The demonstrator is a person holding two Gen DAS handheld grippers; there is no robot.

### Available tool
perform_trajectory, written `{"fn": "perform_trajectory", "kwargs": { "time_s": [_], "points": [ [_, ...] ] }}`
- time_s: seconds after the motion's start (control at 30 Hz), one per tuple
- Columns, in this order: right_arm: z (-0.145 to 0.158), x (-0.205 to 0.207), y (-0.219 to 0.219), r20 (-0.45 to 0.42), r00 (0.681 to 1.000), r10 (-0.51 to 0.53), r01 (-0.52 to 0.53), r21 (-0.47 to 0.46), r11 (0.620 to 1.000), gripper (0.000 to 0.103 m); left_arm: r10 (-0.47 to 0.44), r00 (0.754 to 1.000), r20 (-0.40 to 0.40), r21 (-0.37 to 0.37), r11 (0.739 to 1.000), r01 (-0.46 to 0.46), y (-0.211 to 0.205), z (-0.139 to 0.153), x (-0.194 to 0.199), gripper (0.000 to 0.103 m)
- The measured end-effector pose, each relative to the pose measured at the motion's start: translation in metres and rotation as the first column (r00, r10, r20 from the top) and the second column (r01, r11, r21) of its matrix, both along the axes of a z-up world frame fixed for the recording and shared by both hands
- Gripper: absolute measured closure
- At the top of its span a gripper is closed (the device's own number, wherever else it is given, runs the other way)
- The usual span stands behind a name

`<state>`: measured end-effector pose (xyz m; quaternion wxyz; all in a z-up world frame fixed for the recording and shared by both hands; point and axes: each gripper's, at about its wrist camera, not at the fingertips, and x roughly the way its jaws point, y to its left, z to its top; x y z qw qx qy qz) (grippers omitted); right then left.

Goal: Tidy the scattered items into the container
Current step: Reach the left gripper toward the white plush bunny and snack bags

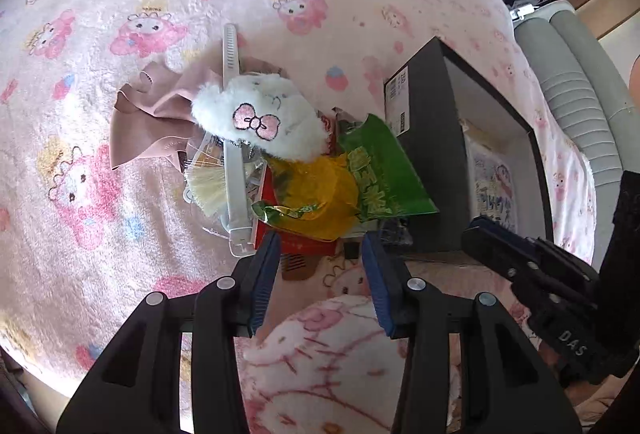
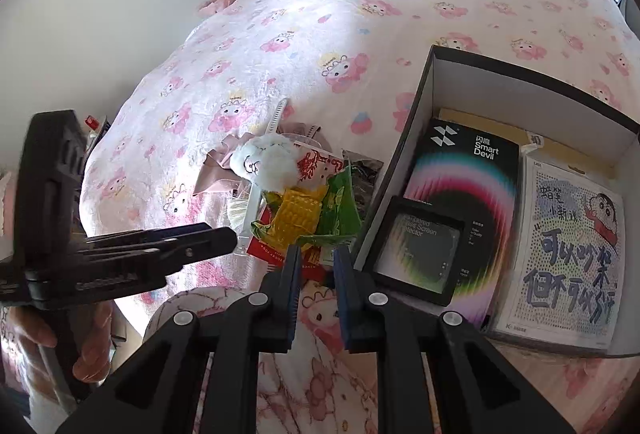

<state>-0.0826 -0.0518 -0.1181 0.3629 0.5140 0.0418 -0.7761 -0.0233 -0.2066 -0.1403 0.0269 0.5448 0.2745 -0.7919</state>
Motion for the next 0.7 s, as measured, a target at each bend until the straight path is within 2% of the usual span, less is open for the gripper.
{"fn": "perform_trajectory", "kwargs": {
  "time_s": [0.1, 0.23, 0.33, 0.4, 0.5, 0.63, 0.7],
  "points": [
    [0.000, -0.009, -0.007, -0.020, 1.000, 0.000, 0.000, 0.029, 1.000, 0.088, -0.029, 1.000, 0.013, 0.069, 0.997, 0.028, -0.011, -0.018, -0.013, 0.048],
    [-0.003, -0.017, -0.022, -0.012, 0.999, 0.037, -0.037, 0.042, 0.998, 0.084, -0.020, 1.000, 0.024, 0.165, 0.986, 0.016, -0.020, -0.041, -0.026, 0.047],
    [0.001, -0.017, -0.026, -0.014, 0.998, 0.055, -0.055, -0.012, 0.998, 0.084, -0.029, 0.999, 0.028, 0.164, 0.986, 0.024, -0.021, -0.046, -0.033, 0.041],
    [-0.003, -0.019, -0.029, -0.008, 0.999, 0.049, -0.049, 0.008, 0.999, 0.084, -0.037, 0.999, 0.020, 0.177, 0.984, 0.033, -0.023, -0.046, -0.038, 0.029],
    [-0.014, -0.025, -0.028, 0.016, 1.000, 0.020, -0.021, 0.026, 0.999, 0.084, -0.040, 0.998, 0.047, 0.154, 0.988, 0.033, -0.025, -0.051, -0.047, 0.028],
    [-0.016, -0.029, -0.026, 0.036, 0.999, 0.020, -0.020, -0.001, 1.000, 0.084, -0.052, 0.997, 0.060, 0.135, 0.990, 0.044, -0.018, -0.059, -0.056, 0.027],
    [-0.015, -0.030, -0.023, 0.037, 0.999, 0.016, -0.016, -0.003, 1.000, 0.084, -0.050, 0.997, 0.050, 0.134, 0.990, 0.043, -0.016, -0.057, -0.056, 0.030]
  ]
}}
